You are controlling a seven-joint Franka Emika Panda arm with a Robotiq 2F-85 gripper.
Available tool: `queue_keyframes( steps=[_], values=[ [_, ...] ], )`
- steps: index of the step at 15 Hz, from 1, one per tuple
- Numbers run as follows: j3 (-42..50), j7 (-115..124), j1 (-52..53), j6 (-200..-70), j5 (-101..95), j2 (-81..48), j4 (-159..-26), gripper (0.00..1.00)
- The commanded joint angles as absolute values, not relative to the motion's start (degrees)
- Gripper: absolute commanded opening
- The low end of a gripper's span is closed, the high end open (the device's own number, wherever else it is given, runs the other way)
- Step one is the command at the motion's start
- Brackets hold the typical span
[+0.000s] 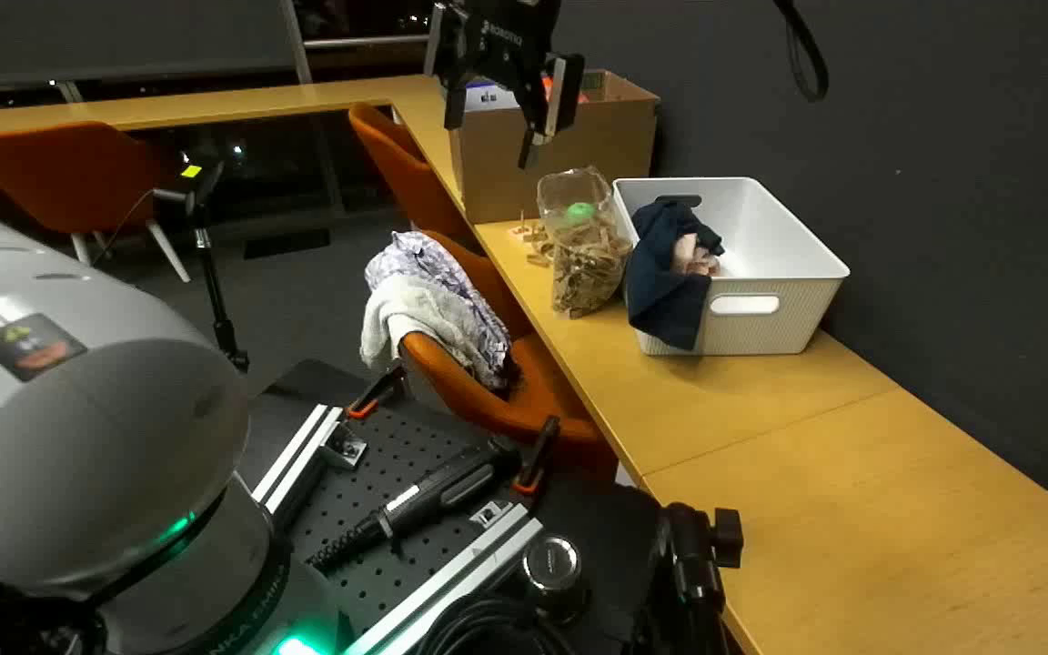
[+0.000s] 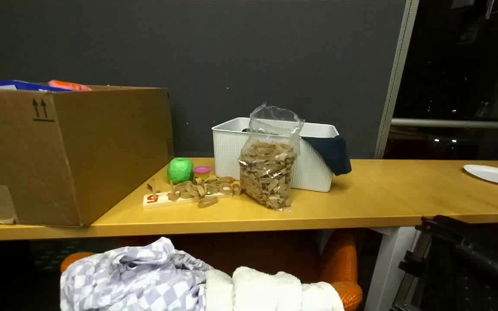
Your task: Place some rubber bands from the counter in the plastic.
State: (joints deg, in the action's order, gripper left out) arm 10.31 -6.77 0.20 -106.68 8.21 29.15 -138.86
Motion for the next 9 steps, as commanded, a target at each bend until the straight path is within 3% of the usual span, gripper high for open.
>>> queue_keyframes(
  steps=[1,9],
  values=[
    [9.1,-7.3,-1.2,-106.5,8.8,29.0,-138.7,1.00],
    [6.9,-0.3,-0.7,-105.1,12.0,23.4,-129.3,1.00]
  ],
)
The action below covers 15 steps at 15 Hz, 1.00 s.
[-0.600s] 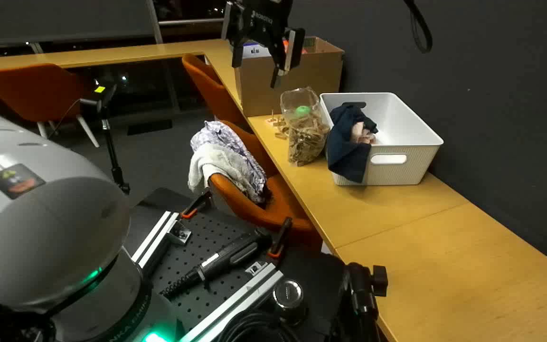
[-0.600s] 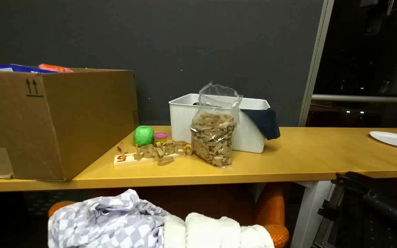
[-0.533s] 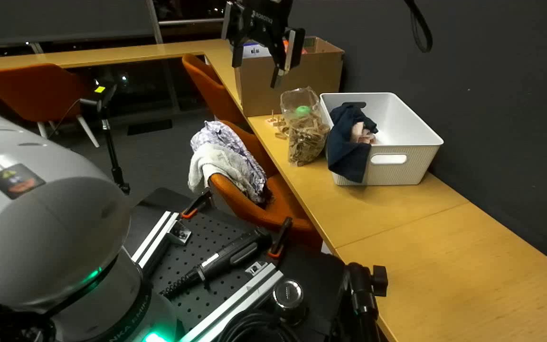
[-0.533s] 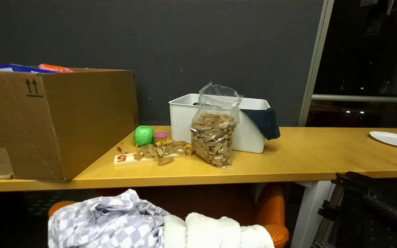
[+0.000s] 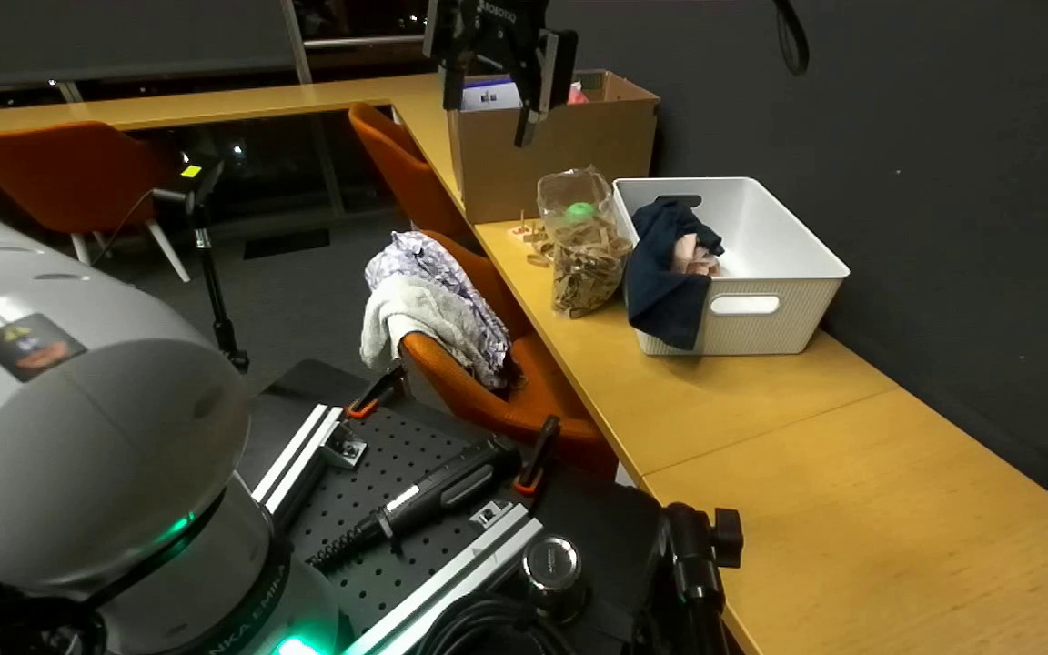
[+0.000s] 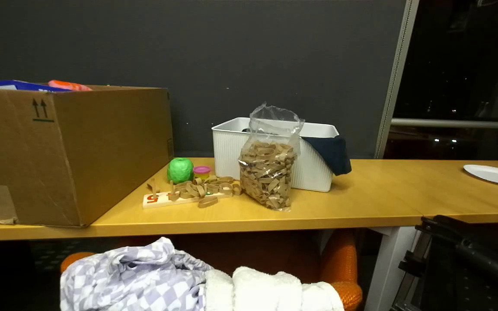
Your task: Place some rubber bands from the counter in the plastic.
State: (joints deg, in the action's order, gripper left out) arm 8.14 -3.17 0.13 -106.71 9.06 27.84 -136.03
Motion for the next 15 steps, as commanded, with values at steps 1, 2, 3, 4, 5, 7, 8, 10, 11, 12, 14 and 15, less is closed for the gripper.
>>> queue_keyframes(
  steps=[1,2,3,4,5,7,8,10,11,12,14,15],
  values=[
    [6.8,0.6,-0.5,-104.8,12.9,21.5,-126.8,1.00],
    [6.8,0.6,-0.3,-105.2,13.6,19.6,-124.6,1.00],
    [6.7,0.8,-0.2,-105.7,14.3,17.0,-121.9,1.00],
    [6.7,0.6,0.0,-106.0,15.5,14.5,-119.6,1.00],
    [6.4,0.4,0.3,-106.5,16.6,11.8,-117.2,1.00],
    [5.1,1.4,0.8,-106.5,18.6,7.0,-112.7,1.00],
    [4.3,2.1,1.0,-106.4,19.1,4.8,-110.6,1.00],
    [2.3,4.1,1.4,-106.1,19.0,0.4,-106.2,1.00],
    [1.3,5.4,1.6,-105.8,18.8,-2.2,-103.8,1.00],
    [0.4,7.1,1.9,-106.1,18.3,-4.6,-102.0,1.00],
    [-0.8,9.2,2.5,-107.2,18.2,-8.9,-99.0,1.00],
    [-1.2,10.1,2.7,-108.0,18.4,-11.2,-97.8,1.00]
  ],
)
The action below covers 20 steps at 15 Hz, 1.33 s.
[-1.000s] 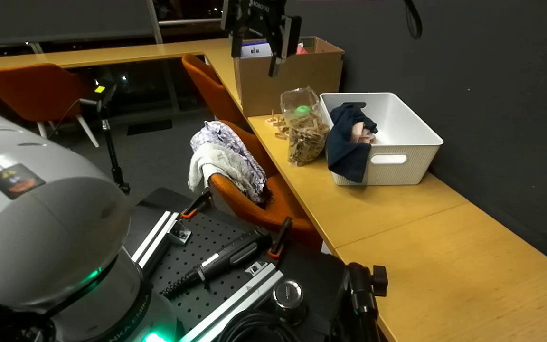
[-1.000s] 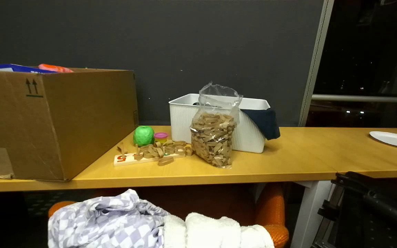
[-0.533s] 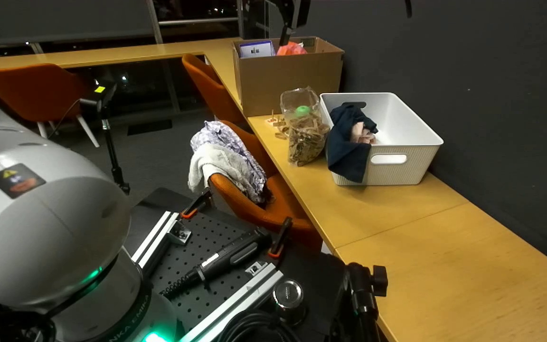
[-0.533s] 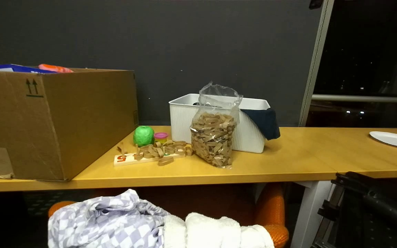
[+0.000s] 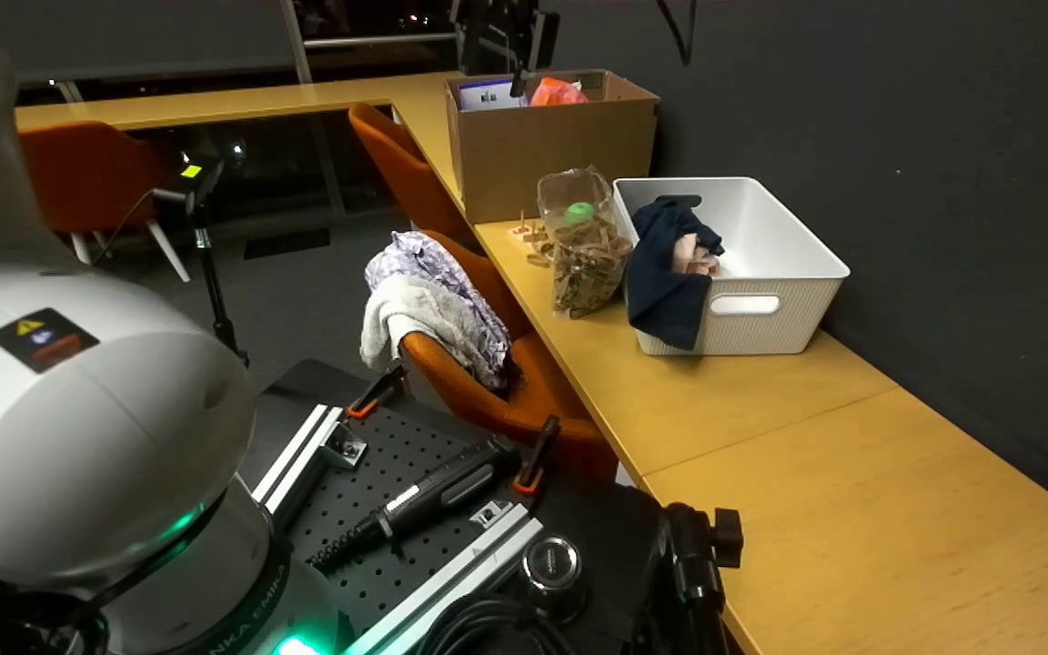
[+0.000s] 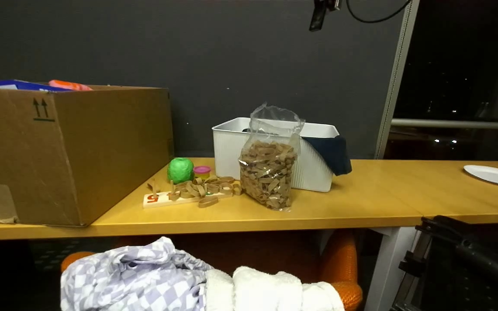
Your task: Place some rubber bands from the counter in the plastic.
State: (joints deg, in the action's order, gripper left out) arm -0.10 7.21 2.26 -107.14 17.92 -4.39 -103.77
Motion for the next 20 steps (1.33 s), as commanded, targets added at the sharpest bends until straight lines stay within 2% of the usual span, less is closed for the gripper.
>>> queue_keyframes(
  steps=[1,5,10,20],
  values=[
    [-1.6,10.6,2.8,-108.9,18.4,-13.3,-96.5,1.00],
    [-2.2,13.0,3.3,-113.7,18.5,-23.2,-90.6,1.00],
    [-2.4,16.5,4.4,-113.6,17.1,-34.6,-80.1,1.00],
    [-1.7,18.0,6.5,-100.9,9.1,-54.5,-52.9,1.00]
  ],
)
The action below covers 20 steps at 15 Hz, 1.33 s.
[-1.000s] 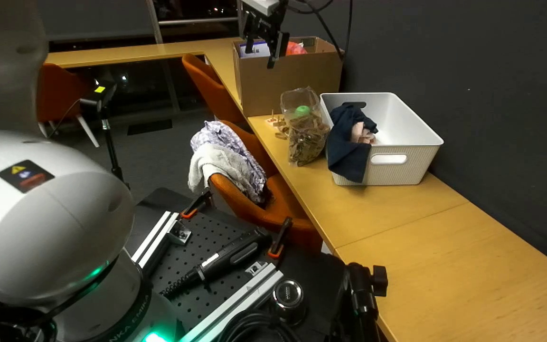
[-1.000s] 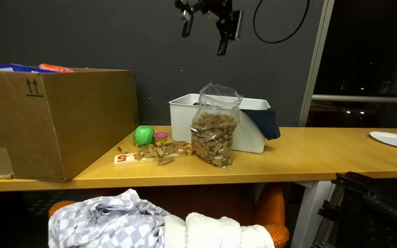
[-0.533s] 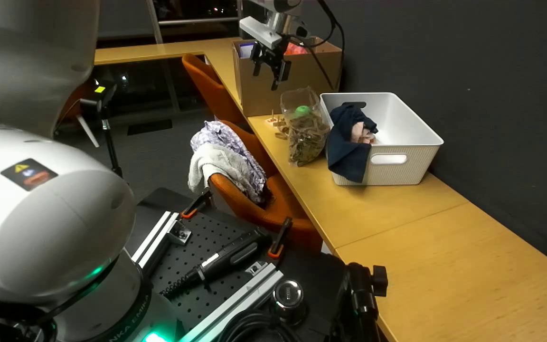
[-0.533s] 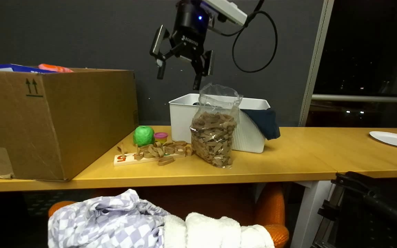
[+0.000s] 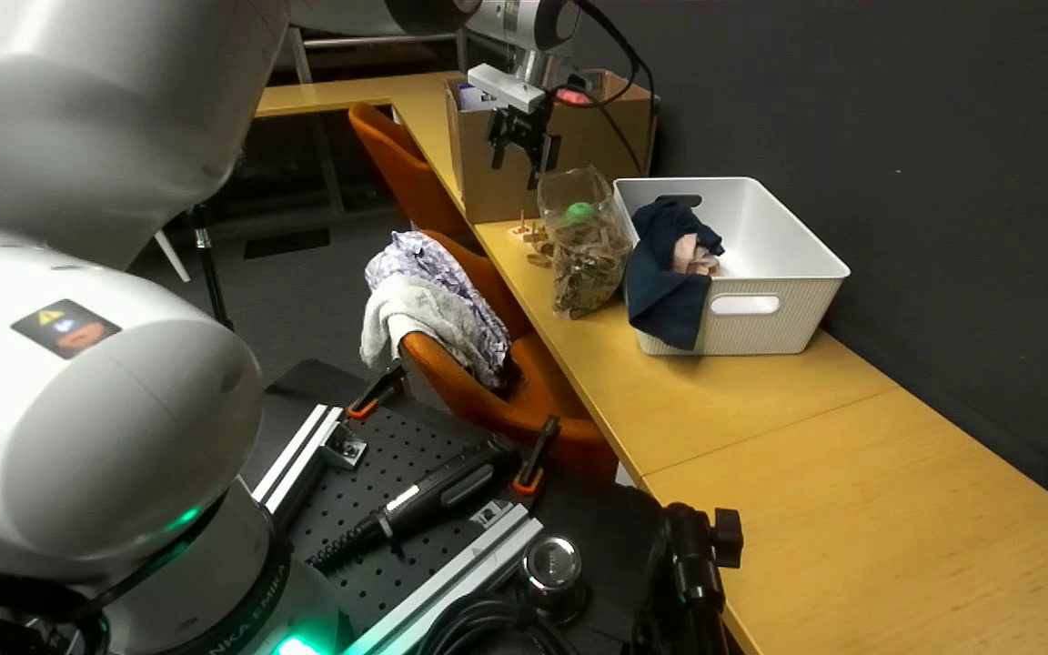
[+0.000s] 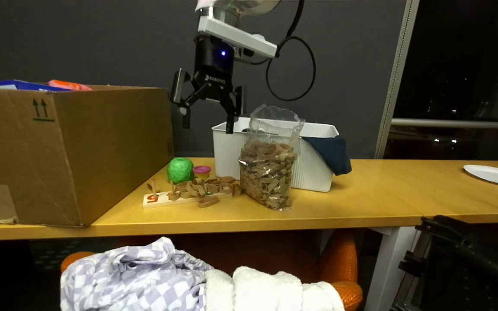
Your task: Place some rubber bands from the counter in the plastic.
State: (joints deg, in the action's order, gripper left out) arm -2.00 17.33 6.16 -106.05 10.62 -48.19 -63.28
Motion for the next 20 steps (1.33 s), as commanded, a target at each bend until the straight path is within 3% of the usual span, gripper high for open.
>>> queue_keyframes(
  steps=[1,3,14,20],
  values=[
    [-1.9,17.6,6.6,-99.8,8.8,-55.1,-51.6,1.00],
    [-2.2,17.3,6.1,-102.2,9.7,-52.8,-56.6,1.00],
    [0.1,20.8,9.6,-104.2,4.4,-57.2,-51.4,1.00],
    [1.7,27.9,13.8,-115.7,2.0,-62.1,-51.0,1.00]
  ],
)
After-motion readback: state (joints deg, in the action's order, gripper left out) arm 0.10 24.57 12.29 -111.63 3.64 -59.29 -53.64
